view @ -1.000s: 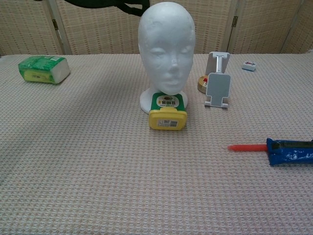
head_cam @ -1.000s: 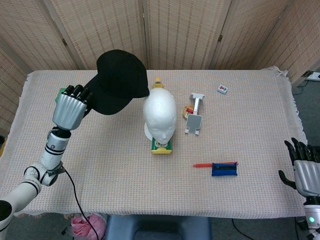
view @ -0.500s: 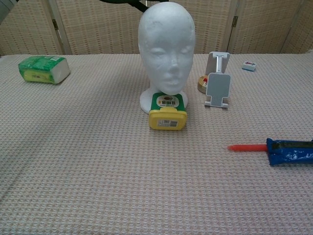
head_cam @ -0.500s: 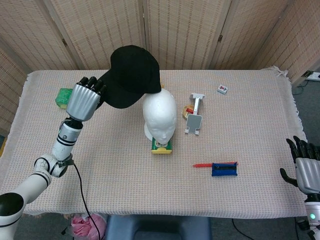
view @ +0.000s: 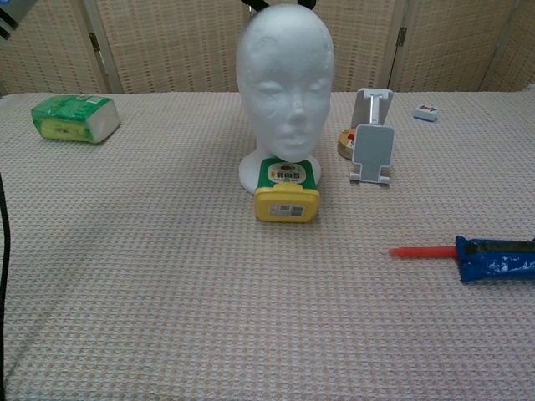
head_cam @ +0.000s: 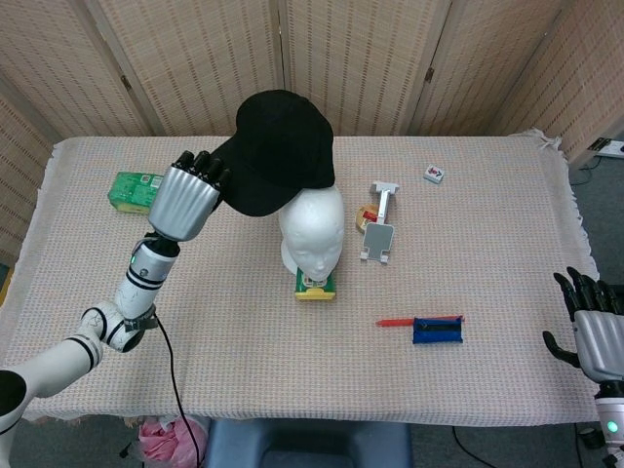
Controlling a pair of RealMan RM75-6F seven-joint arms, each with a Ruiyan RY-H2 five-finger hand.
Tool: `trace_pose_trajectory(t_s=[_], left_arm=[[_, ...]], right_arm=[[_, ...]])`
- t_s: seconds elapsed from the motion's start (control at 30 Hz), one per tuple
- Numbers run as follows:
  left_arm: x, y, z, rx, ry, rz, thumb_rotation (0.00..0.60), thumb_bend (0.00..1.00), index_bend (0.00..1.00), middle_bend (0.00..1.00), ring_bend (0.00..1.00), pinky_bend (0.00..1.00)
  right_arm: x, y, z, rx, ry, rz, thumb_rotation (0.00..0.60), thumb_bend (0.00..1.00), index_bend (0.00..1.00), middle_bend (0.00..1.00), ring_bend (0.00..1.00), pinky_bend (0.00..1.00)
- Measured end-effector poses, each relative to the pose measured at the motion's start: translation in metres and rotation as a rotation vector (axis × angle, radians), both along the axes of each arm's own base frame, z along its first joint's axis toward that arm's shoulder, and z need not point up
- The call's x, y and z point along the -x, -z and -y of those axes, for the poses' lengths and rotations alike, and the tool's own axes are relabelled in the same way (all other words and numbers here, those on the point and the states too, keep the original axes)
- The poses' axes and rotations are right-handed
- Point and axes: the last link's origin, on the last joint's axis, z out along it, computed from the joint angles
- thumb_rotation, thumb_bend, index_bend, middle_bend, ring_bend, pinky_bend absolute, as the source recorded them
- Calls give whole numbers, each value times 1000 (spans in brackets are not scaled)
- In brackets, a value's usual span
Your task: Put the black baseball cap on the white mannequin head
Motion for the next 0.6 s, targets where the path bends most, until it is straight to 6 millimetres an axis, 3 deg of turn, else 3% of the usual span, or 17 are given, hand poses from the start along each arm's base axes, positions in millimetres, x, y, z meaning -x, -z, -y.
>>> trace_pose_trajectory(t_s=[0.27,0.6], left_arm=[[-15,11,34,-15,-9,-20,600,448,660,668,538,692],[-20,30,80,-37,-61,-46,600,448,659,668,538,692]], right_arm=[[-4,-2,-5,-29,-32,29,600,254,0,0,0,0],[-11,-11,-19,-41,-87,73,600,254,0,0,0,0]])
